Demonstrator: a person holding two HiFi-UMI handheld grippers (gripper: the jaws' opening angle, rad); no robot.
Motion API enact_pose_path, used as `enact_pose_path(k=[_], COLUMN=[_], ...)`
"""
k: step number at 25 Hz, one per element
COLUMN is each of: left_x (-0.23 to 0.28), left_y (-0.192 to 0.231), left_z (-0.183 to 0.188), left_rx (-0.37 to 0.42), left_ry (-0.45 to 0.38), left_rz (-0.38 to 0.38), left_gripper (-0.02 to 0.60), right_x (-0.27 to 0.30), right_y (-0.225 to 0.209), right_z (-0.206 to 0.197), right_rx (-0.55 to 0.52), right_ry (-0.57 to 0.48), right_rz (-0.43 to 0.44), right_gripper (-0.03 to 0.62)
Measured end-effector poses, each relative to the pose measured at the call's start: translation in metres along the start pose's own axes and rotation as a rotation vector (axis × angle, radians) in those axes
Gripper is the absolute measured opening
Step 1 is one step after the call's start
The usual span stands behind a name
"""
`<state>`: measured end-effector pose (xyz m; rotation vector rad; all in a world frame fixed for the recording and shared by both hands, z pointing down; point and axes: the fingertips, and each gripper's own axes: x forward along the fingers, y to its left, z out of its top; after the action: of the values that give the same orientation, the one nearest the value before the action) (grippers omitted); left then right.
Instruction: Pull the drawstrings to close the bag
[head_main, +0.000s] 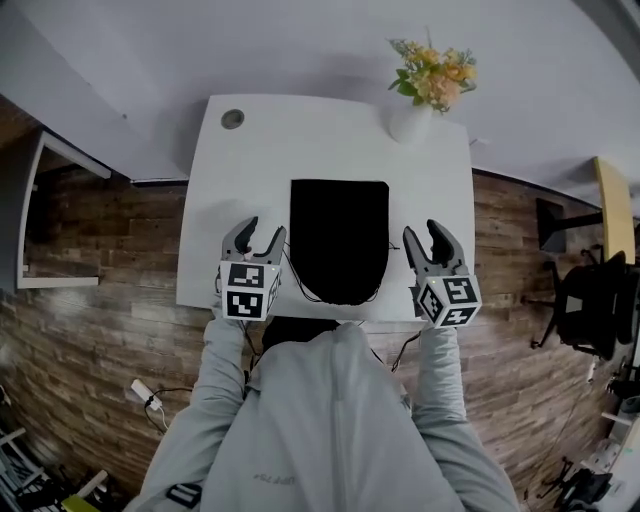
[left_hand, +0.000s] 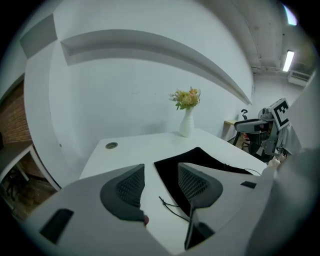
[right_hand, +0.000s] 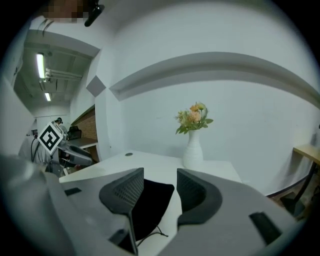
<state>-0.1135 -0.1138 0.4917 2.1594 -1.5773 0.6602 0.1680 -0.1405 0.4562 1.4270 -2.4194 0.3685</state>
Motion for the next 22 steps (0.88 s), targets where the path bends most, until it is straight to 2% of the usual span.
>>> enact_pose_path(k=[4, 8, 12, 18, 22], left_x=[-0.014, -0.027, -0.048, -0.074, -0.085], left_y=[0.0, -0.002, -0.014, -0.034, -0.04], left_z=[0.032, 0.066, 0.098, 0.124, 0.128], left_rx=[-0.015, -0.012, 0.003, 0.021, -0.016], left_ry=[-0.085, -0.172, -0.255, -0.343, -0.378], left_rz=[-0.012, -0.024, -0.069, -0.104, -0.111], left_gripper=[0.222, 0.222, 0.222, 0.222, 0.192], right_x=[-0.013, -0.024, -0.038, -0.056, -0.063], right_y=[0.005, 0.012, 0.021, 0.036, 0.044], right_z=[0.037, 0.069, 0.095, 0.121, 0.123], right_rx=[0.034, 0.007, -0.007, -0.014, -0.038], right_ry=[-0.093, -0.177, -0.265, -0.353, -0.359], right_rz=[0.029, 0.041, 0.065, 0.111, 0.116], right_gripper=[0.192, 0.192, 0.184, 0.123, 0.071])
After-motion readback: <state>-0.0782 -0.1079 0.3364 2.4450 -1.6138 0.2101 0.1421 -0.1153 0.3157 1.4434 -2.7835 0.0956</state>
